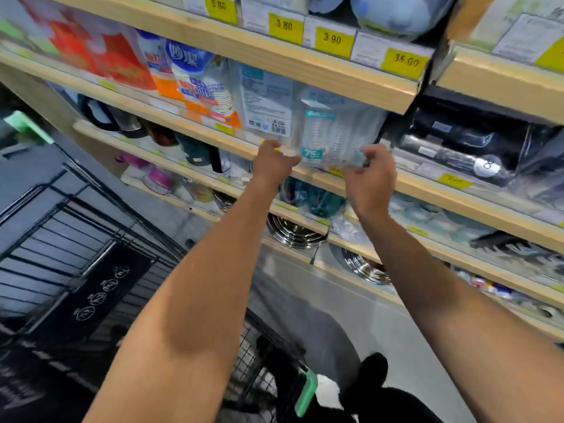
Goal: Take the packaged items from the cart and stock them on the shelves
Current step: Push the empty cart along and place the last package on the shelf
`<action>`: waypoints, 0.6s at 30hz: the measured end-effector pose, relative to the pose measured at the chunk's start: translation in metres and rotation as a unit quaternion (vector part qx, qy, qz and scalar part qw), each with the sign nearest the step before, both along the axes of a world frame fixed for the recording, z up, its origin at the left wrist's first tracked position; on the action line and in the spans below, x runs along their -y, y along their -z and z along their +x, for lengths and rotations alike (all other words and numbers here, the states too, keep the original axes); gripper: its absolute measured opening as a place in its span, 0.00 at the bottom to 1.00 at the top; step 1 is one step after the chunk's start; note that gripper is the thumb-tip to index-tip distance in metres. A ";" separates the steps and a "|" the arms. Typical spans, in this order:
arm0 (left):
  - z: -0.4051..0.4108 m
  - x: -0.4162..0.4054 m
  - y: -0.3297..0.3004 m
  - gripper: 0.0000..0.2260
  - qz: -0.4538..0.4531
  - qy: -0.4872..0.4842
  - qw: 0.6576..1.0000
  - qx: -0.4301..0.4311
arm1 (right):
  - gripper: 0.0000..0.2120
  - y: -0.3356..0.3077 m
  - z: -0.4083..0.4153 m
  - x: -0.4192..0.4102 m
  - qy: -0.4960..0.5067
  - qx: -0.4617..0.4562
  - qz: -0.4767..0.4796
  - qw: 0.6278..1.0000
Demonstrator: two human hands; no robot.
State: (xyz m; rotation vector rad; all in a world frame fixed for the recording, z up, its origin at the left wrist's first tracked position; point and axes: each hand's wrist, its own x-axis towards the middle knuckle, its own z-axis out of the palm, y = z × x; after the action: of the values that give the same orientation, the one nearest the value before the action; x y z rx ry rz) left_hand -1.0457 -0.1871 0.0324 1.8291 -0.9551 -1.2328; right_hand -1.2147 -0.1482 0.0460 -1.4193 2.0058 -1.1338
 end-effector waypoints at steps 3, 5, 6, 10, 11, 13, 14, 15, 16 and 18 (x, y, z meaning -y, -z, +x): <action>-0.011 0.006 0.010 0.28 -0.037 0.066 0.993 0.089 | 0.24 -0.009 -0.002 0.021 0.031 -0.015 -0.002 0.999; -0.020 0.015 0.020 0.27 -0.082 0.073 0.985 0.135 | 0.27 -0.008 -0.010 0.038 0.033 -0.015 0.011 0.999; -0.023 0.017 0.021 0.26 -0.097 0.073 0.981 0.154 | 0.26 -0.009 -0.013 0.044 0.035 -0.017 0.021 0.999; -0.026 0.030 0.033 0.20 -0.123 0.082 0.967 0.209 | 0.28 -0.016 -0.016 0.069 0.004 -0.016 0.123 0.992; -0.026 0.033 0.035 0.19 -0.132 0.088 0.961 0.226 | 0.31 -0.018 -0.014 0.074 -0.012 -0.018 0.152 0.988; -0.024 0.036 0.038 0.16 -0.151 0.092 0.953 0.245 | 0.35 -0.022 -0.010 0.080 -0.015 0.010 0.164 0.986; -0.023 0.039 0.038 0.16 -0.163 0.091 0.951 0.247 | 0.32 -0.021 -0.010 0.083 -0.006 0.043 0.157 0.987; -0.021 0.042 0.037 0.15 -0.176 0.085 0.950 0.245 | 0.25 -0.021 -0.009 0.083 -0.003 0.066 0.149 0.987; -0.018 0.045 0.035 0.15 -0.186 0.077 0.950 0.241 | 0.18 -0.021 -0.007 0.082 -0.007 0.080 0.134 0.988; -0.013 0.052 0.030 0.13 -0.196 0.086 0.946 0.242 | 0.13 -0.018 -0.006 0.081 -0.014 0.067 0.101 0.993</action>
State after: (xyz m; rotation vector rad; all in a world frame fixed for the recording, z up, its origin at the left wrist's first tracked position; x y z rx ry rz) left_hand -1.0587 -0.2391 0.0020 1.7758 -1.5362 -0.6200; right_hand -1.2203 -0.2288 0.0640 -1.2337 1.9401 -0.9569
